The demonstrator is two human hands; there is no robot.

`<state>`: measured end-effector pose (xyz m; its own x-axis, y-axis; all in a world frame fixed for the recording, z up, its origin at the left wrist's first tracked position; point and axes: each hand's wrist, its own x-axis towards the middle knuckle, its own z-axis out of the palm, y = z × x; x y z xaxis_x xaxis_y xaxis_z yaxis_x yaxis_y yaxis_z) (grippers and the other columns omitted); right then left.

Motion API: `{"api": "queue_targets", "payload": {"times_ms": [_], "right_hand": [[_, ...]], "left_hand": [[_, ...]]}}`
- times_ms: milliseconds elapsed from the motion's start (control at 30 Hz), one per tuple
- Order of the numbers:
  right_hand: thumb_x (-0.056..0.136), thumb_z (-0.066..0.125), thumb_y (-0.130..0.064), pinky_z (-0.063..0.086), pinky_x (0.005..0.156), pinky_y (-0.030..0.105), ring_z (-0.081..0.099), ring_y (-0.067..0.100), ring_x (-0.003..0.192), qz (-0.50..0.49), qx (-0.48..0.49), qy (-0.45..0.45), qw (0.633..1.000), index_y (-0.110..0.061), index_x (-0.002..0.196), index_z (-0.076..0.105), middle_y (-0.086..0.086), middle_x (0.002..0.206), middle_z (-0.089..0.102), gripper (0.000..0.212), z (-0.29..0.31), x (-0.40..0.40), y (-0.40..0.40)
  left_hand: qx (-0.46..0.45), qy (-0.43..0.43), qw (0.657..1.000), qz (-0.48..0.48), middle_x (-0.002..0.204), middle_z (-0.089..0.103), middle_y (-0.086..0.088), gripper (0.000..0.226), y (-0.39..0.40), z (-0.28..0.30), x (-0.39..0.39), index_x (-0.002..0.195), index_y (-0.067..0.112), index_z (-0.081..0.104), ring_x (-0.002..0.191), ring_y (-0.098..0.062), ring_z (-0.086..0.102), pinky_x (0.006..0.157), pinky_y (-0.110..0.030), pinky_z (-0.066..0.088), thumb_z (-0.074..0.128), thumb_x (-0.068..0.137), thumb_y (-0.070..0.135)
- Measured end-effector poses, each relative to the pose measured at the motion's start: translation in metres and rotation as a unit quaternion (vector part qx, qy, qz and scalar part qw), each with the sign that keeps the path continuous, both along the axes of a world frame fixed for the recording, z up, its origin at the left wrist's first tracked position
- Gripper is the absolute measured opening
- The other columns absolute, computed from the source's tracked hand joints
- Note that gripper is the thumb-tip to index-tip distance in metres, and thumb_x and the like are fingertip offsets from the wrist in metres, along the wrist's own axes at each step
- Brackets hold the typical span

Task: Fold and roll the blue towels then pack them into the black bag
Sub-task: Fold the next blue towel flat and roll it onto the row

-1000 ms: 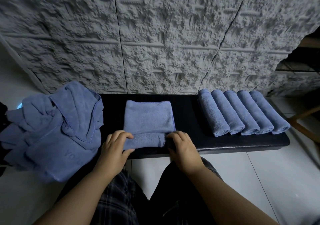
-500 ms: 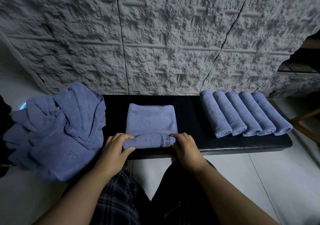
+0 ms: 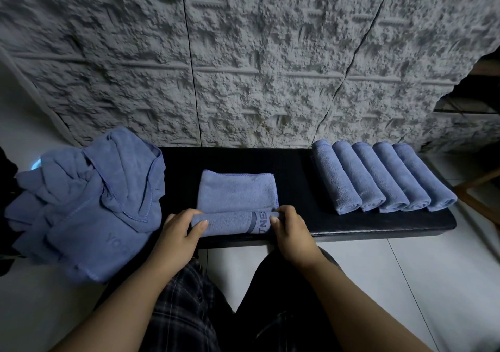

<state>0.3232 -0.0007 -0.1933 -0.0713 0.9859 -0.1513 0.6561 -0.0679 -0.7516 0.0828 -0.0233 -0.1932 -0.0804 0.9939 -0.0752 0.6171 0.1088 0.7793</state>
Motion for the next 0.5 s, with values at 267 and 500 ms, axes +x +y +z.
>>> {"api": "queue_targets", "payload": {"times_ms": [267, 500], "right_hand": [[0.095, 0.054, -0.025, 0.031, 0.081, 0.026, 0.034, 0.013, 0.091, -0.038, 0.125, -0.082, 0.988, -0.009, 0.109, 0.055, 0.004, 0.106, 0.054, 0.021, -0.0044, -0.0053, 0.0021], [0.084, 0.042, -0.012, 0.038, 0.075, 0.028, 0.042, 0.017, 0.085, 0.054, 0.281, -0.125, 0.95, -0.011, 0.096, 0.062, 0.003, 0.094, 0.058, 0.024, -0.0027, -0.0067, 0.001]], "left_hand": [[0.098, 0.013, 0.994, 0.048, 0.098, 0.046, 0.004, 0.016, 0.005, -0.0042, 0.003, 0.089, 0.023, 0.051, 0.094, -0.017, 0.043, 0.082, -0.031, 0.038, 0.057, 0.088, 0.008], [0.144, 0.076, 0.986, -0.029, 0.1, 0.045, 0.013, 0.026, 0.003, -0.0078, -0.0033, 0.088, 0.022, 0.062, 0.09, -0.008, 0.039, 0.078, -0.017, 0.033, 0.039, 0.082, 0.033]]}}
